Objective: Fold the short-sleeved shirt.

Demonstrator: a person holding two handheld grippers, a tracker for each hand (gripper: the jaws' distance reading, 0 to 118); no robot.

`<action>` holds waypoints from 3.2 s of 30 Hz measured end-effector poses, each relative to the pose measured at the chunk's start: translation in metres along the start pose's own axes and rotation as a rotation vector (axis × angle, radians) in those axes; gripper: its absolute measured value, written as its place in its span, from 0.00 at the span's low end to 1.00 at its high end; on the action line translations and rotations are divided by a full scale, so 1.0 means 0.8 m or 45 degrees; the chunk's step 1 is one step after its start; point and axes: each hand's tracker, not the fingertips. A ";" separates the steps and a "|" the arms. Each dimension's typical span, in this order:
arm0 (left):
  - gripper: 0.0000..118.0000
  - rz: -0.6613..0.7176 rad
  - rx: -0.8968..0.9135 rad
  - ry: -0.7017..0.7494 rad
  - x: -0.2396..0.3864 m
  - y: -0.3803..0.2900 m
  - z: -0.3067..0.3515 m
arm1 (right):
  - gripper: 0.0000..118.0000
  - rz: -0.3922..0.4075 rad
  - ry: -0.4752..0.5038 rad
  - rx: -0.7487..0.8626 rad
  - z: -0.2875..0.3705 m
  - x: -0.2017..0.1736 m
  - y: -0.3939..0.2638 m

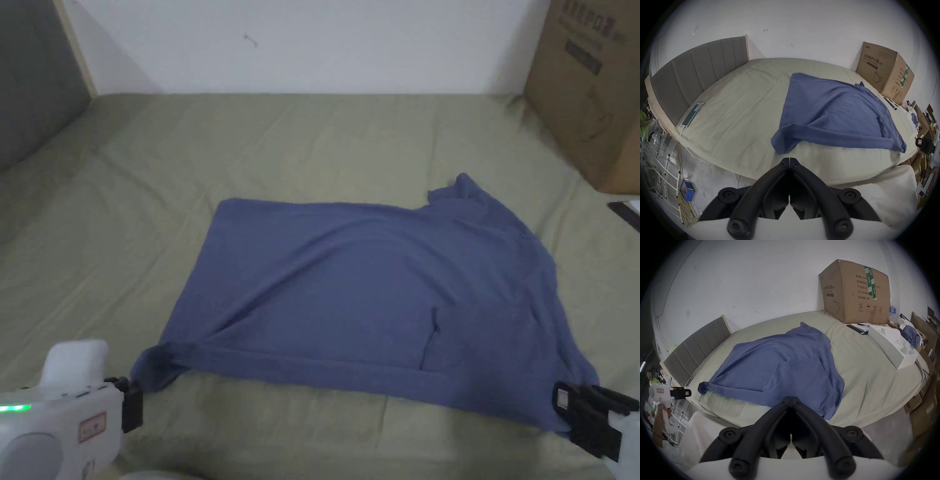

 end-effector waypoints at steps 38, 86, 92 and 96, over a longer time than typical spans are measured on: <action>0.03 0.077 -0.137 -0.048 0.005 0.058 -0.094 | 0.63 0.069 -0.205 -0.305 -0.087 0.069 0.003; 0.71 0.165 -0.111 -0.060 -0.016 0.142 -0.111 | 0.74 -0.046 -0.103 -0.175 -0.136 0.088 0.129; 0.00 0.117 -0.112 -0.029 -0.001 0.082 -0.105 | 0.00 -0.129 -0.065 -0.183 -0.108 0.058 0.076; 0.00 0.077 -0.050 -0.005 0.004 0.081 -0.110 | 0.00 -0.174 -0.019 -0.203 -0.107 0.052 0.056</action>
